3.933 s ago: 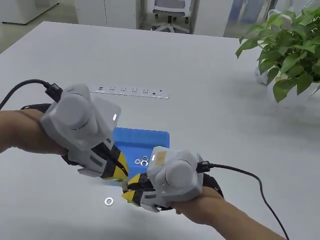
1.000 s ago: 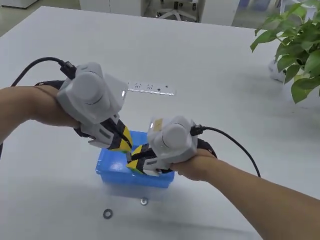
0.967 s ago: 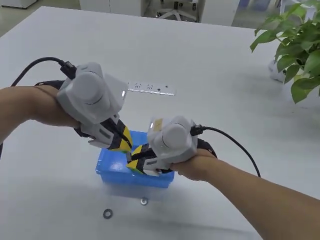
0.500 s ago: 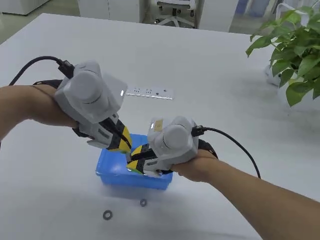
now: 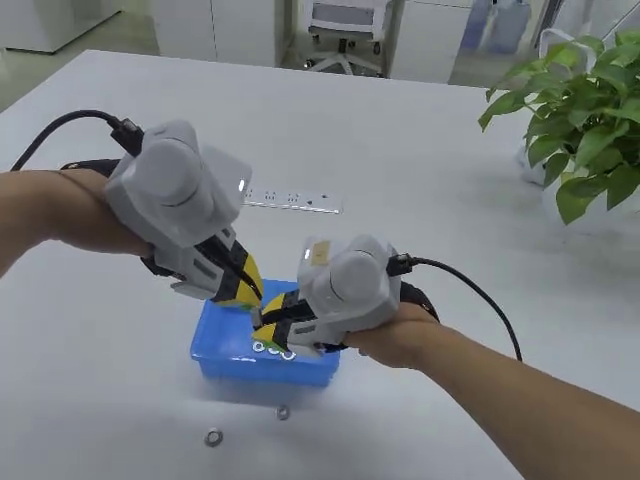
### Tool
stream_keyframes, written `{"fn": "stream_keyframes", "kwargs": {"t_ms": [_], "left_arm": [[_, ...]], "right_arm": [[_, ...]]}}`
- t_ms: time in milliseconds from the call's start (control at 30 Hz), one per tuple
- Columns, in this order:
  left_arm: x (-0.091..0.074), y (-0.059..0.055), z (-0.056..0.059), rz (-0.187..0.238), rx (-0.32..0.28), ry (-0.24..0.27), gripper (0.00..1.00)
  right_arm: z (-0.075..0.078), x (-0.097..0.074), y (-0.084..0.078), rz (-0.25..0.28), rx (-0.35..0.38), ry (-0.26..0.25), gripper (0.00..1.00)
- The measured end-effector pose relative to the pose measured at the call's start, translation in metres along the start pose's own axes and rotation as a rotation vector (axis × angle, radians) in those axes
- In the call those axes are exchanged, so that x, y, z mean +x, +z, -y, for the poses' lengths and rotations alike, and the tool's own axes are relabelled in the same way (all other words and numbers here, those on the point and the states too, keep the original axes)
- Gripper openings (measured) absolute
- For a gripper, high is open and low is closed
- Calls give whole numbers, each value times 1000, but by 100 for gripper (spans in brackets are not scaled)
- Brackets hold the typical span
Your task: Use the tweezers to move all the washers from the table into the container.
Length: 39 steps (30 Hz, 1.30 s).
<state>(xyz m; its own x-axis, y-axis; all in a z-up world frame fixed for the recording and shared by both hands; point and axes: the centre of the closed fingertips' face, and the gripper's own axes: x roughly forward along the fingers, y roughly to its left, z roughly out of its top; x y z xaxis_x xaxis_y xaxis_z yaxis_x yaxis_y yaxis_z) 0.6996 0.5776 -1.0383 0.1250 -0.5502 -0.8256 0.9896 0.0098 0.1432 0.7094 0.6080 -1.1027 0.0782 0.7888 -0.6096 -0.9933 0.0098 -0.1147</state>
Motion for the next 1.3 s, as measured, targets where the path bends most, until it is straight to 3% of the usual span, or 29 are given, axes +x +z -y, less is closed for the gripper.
{"fn": "stream_keyframes", "kwargs": {"t_ms": [700,1300], "left_arm": [[-12,22,23,0,27,-4,6],[2,21,41,8,27,-30,6]], "right_arm": [[-23,-22,10,27,0,-33,11],[-41,-22,-5,9,9,-31,11]]}}
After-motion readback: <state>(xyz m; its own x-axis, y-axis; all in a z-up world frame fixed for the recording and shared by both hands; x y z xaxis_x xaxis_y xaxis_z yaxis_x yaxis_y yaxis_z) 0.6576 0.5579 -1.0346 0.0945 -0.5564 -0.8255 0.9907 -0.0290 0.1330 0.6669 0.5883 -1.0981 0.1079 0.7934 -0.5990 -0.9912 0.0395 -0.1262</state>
